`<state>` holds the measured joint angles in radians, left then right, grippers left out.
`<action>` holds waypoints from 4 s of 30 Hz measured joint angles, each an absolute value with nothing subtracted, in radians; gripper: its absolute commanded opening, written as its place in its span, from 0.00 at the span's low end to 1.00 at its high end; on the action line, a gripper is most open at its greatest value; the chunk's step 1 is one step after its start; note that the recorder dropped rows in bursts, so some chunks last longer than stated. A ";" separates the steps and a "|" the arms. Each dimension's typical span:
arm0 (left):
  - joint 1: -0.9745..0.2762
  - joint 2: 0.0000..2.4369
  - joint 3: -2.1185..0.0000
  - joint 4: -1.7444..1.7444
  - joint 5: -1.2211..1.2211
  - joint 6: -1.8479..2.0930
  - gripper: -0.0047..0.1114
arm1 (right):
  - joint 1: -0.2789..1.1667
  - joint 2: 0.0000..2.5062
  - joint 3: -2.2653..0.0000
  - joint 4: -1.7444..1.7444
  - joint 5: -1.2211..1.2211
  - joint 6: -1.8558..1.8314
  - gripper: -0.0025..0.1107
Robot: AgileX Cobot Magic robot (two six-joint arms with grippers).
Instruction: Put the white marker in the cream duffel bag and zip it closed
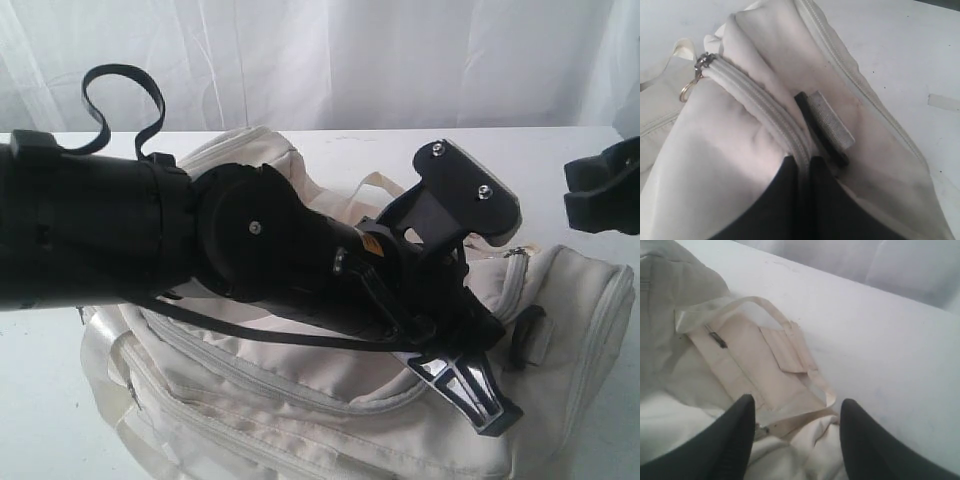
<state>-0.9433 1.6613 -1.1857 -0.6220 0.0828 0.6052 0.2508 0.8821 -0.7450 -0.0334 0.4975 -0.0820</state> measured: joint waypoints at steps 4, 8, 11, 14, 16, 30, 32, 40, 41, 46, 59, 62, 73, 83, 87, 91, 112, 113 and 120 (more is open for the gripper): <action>-0.943 1.661 -1.186 -0.603 0.080 0.625 0.18 | 0.251 0.829 -0.745 0.000 0.630 -0.064 0.46; -0.943 1.650 -1.186 -0.594 0.069 0.646 0.43 | 0.251 0.799 -0.745 -0.010 0.679 0.039 0.46; -0.943 1.624 -1.186 -0.587 0.048 0.650 0.53 | 0.251 0.792 -0.723 -0.054 0.679 0.193 0.46; -0.943 1.587 -1.186 -0.578 0.039 0.654 0.54 | 0.251 0.792 -0.666 -0.066 0.682 0.306 0.49; -0.943 1.563 -1.186 -0.563 0.038 0.654 0.54 | 0.251 0.792 -0.625 -0.064 0.683 0.361 0.51; -0.695 1.490 -1.186 -0.507 0.084 0.657 0.54 | 0.251 0.792 -0.549 0.000 0.607 0.435 0.51; -0.626 1.490 -1.186 -0.505 0.094 0.657 0.54 | 0.251 0.792 -0.549 0.000 0.603 0.435 0.51; -0.452 1.490 -1.186 -0.391 0.195 0.657 0.54 | 0.251 0.792 -0.549 0.047 0.596 0.403 0.51; -0.444 1.490 -1.186 -0.373 0.203 0.657 0.54 | 0.251 0.792 -0.549 0.049 0.592 0.399 0.51; -0.413 1.490 -1.186 -0.290 0.221 0.657 0.54 | 0.251 0.792 -0.549 0.053 0.588 0.378 0.51; -0.325 1.505 -1.186 -0.187 0.223 0.636 0.54 | 0.251 0.792 -0.549 0.063 0.581 0.350 0.51; -0.325 1.534 -1.186 -0.187 0.226 0.617 0.54 | 0.251 0.792 -0.549 0.065 0.581 0.348 0.51; -0.325 1.642 -1.186 -0.190 0.204 0.610 0.39 | 0.251 0.792 -0.549 0.132 0.598 0.298 0.51; -0.325 1.662 -1.186 -0.190 0.200 0.610 0.04 | 0.251 0.806 -0.549 0.226 0.625 0.193 0.36; -0.323 1.662 -1.186 -0.190 0.215 0.610 0.04 | 0.251 0.838 -0.549 0.213 0.625 0.191 0.40; -0.310 1.662 -1.186 -0.190 0.236 0.610 0.04 | 0.251 0.851 -0.549 0.184 0.631 0.191 0.55; -0.305 1.662 -1.186 -0.192 0.247 0.610 0.04 | 0.251 0.924 -0.549 0.120 0.594 0.190 0.62; -0.305 1.662 -1.186 -0.192 0.247 0.610 0.04 | 0.251 0.935 -0.549 0.127 0.581 0.190 0.60; -0.305 1.662 -1.186 -0.192 0.247 0.602 0.04 | 0.251 1.004 -0.549 0.148 0.509 0.168 0.17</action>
